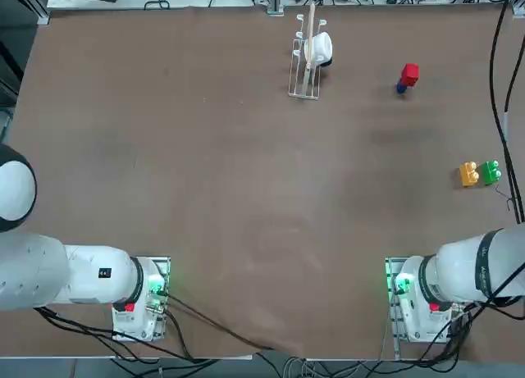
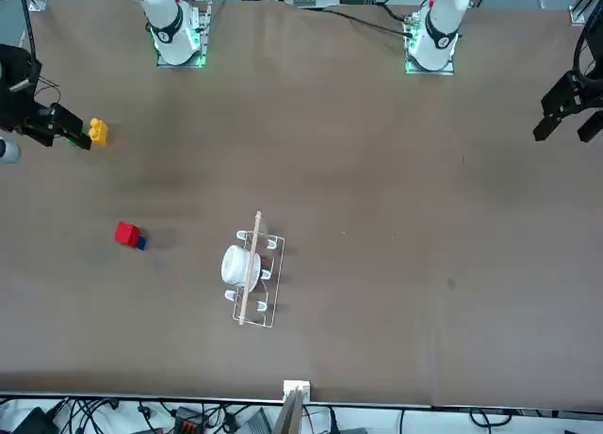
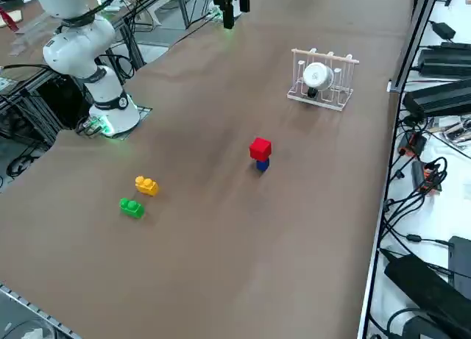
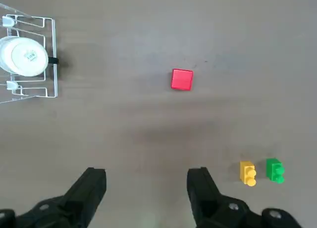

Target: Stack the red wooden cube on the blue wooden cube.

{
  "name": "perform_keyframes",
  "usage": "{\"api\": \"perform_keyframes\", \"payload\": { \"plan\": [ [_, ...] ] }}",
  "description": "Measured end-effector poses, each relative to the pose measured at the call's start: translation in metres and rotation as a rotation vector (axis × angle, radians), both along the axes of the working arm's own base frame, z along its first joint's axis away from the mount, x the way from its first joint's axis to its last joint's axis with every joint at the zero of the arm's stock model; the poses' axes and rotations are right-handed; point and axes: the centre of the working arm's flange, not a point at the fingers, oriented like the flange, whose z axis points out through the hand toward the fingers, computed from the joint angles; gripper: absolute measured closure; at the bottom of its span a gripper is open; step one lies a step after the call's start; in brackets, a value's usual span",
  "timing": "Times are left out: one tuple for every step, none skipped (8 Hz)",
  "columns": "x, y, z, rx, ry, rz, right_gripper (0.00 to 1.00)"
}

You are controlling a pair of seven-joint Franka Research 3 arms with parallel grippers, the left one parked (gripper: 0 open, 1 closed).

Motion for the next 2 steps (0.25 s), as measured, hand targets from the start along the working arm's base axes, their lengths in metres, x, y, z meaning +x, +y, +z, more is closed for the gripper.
{"api": "perform_keyframes", "payload": {
  "plan": [
    [0.0000, -0.0002, 0.0000, 0.000, 0.000, 0.000, 0.00],
    [0.0000, -0.0010, 0.0000, 0.000, 0.000, -0.003, 0.00]
  ]
}}
